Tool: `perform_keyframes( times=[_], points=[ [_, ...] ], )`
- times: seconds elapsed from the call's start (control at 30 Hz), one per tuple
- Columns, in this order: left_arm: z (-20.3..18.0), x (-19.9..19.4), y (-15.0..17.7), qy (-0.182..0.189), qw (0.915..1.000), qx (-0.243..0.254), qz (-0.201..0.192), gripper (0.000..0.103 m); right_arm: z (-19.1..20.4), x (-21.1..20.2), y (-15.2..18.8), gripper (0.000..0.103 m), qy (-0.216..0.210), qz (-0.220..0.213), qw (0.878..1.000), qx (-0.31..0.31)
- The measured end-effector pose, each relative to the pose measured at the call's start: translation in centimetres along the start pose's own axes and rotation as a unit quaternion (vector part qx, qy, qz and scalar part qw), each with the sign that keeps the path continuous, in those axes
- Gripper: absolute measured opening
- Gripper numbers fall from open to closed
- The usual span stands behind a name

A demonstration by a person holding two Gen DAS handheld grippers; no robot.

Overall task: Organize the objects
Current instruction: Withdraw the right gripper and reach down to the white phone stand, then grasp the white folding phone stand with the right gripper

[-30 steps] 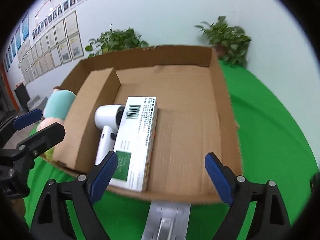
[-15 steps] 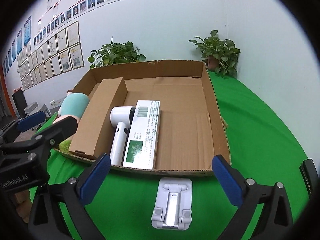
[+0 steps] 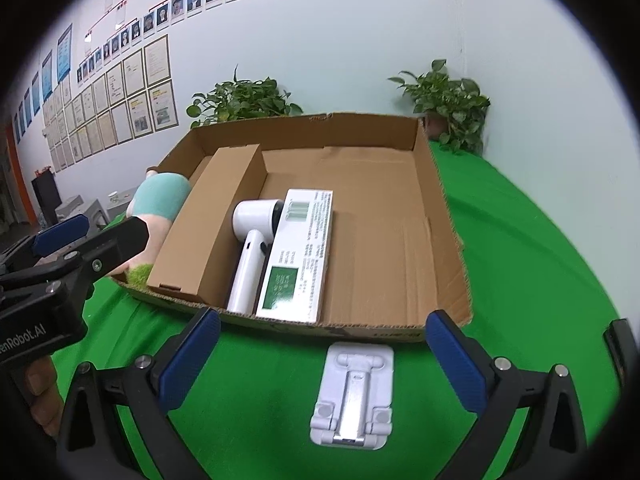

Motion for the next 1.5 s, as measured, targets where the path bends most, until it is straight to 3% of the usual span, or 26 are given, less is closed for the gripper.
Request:
perform_keyframes(
  times=[0.17, 0.37, 0.57, 0.73, 0.8, 1.03, 1.27, 1.33, 1.4, 1.5],
  points=[
    [-0.5, 0.2, 1.5, 0.032, 0.9991, -0.005, 0.027, 0.101, -1.4, 0.6, 2.4, 0.102, -0.013, 0.037, 0.999, 0.025],
    [-0.9, 2.0, 4.8, 0.06, 0.9921, -0.04, 0.103, 0.101, -3.9, 2.6, 7.3, 0.102, -0.011, 0.119, 0.991, 0.062],
    [-1.1, 3.1, 7.3, 0.066, 0.9861, -0.048, 0.145, 0.101, -3.3, 3.4, 8.9, 0.1, -0.019, 0.141, 0.989, 0.046],
    [-0.6, 3.0, 8.6, 0.062, 0.9841, -0.045, 0.16, 0.101, -2.8, 4.4, 9.8, 0.082, -0.015, 0.164, 0.986, 0.028],
    [-0.3, 2.8, 8.9, 0.061, 0.9839, -0.046, 0.162, 0.101, -2.3, 4.3, 9.8, 0.07, -0.008, 0.16, 0.987, 0.002],
    [0.4, 2.4, 9.6, 0.063, 0.9816, -0.059, 0.17, 0.101, -1.1, 2.7, 10.3, 0.069, -0.024, 0.158, 0.987, -0.007],
    [0.0, 2.4, 11.0, 0.102, 0.9723, -0.072, 0.197, 0.101, 2.2, 0.3, 11.2, 0.071, -0.119, 0.165, 0.979, 0.001],
    [-0.3, 2.5, 11.5, 0.12, 0.9676, -0.079, 0.208, 0.101, 2.8, -0.5, 11.2, 0.089, -0.124, 0.151, 0.98, -0.017],
    [-0.5, 2.6, 11.9, 0.136, 0.9619, -0.091, 0.219, 0.101, 2.8, -0.9, 11.3, 0.093, -0.108, 0.143, 0.983, -0.031],
    [-1.0, 3.1, 12.9, 0.165, 0.9474, -0.124, 0.245, 0.101, 2.2, -0.6, 11.4, 0.102, -0.116, 0.151, 0.982, -0.016]
  ],
)
Point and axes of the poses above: each gripper's, at about its wrist camera, not at the fingertips, and x roughly the way its jaws point, z to its left, y to its underside, the point moved 4 cm from there along x, roughly the way its jaws point, and after that the axes turned 12 degrees about -z, right-handed, at the moved point
